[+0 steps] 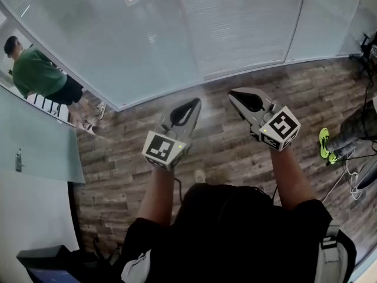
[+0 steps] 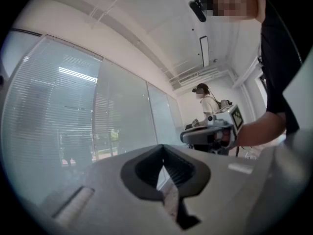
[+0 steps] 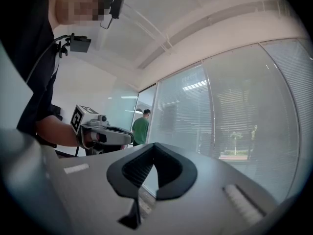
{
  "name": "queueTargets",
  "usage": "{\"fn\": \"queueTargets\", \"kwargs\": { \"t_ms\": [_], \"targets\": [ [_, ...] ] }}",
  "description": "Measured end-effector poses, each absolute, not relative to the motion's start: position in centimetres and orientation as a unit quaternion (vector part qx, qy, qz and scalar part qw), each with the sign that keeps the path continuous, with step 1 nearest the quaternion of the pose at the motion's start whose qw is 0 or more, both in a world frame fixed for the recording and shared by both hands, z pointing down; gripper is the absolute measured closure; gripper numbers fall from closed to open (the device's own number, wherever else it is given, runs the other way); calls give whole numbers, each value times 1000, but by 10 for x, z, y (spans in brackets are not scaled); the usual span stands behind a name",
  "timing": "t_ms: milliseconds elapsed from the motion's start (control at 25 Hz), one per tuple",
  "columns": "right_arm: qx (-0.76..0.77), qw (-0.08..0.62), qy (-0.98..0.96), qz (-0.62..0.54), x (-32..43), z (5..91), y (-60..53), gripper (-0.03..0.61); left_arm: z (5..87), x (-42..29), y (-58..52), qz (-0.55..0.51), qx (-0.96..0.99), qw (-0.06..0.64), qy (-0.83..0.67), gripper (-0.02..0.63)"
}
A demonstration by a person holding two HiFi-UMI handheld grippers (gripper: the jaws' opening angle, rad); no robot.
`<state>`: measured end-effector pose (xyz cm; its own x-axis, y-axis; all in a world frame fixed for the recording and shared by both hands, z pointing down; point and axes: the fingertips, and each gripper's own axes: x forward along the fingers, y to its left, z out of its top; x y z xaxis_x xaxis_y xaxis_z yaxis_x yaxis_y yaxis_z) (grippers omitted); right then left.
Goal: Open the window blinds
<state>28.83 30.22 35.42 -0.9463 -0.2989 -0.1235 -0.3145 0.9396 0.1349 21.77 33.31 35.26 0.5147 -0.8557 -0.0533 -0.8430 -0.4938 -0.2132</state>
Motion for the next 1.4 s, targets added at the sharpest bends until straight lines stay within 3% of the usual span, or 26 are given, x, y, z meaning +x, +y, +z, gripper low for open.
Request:
{"fn": "queueTargets", "kwargs": {
  "t_ms": [1400],
  "targets": [
    [-153, 66, 984, 63, 298, 360, 304, 572, 360, 216, 330, -30, -857, 106, 503, 609]
  ]
}}
